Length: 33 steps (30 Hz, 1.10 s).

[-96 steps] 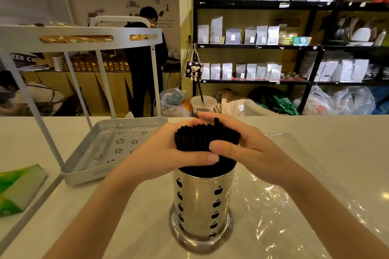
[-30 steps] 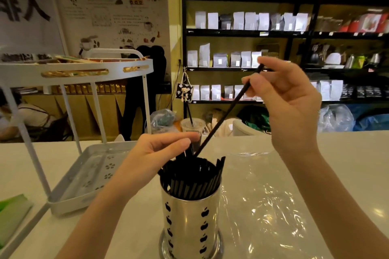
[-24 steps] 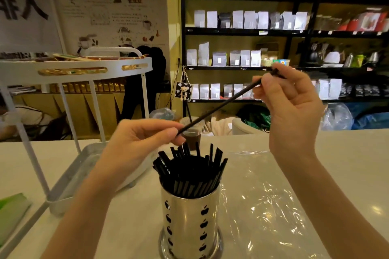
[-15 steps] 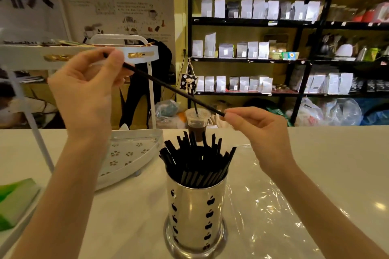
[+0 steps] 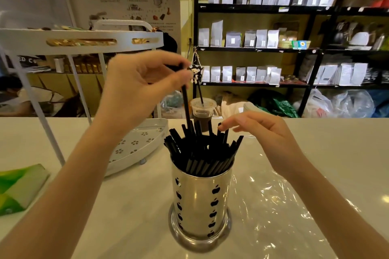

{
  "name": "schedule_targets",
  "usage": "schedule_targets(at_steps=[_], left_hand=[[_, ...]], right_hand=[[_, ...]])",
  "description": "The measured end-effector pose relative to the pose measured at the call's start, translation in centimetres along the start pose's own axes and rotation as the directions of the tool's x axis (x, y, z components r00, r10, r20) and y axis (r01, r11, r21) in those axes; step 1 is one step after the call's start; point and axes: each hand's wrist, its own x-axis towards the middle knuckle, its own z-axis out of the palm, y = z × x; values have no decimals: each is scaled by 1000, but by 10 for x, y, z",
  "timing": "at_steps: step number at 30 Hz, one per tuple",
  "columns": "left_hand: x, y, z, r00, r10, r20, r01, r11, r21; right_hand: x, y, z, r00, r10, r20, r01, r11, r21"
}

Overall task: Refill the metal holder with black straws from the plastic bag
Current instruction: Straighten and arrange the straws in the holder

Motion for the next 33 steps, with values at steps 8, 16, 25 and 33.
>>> schedule_targets(at_steps=[8,16,25,33], left_hand=[[-26,-8,13,972,-121,202,116,992,40],[-37,-9,17,943,-131,308,105,990,98],[-37,-1,13,947,-114,302,93,992,82],[-32,-6,22,915,-244,321,243,969,42]], right_hand=[[-11,-4,-5,998,-36,46,40,996,-84],[-6,-17,-8,988,-83,130,107,975,-194],[7,-40,-15,942,-34,335,160,920,-358],[22,-54,-19,970,-165,178,223,897,-381]])
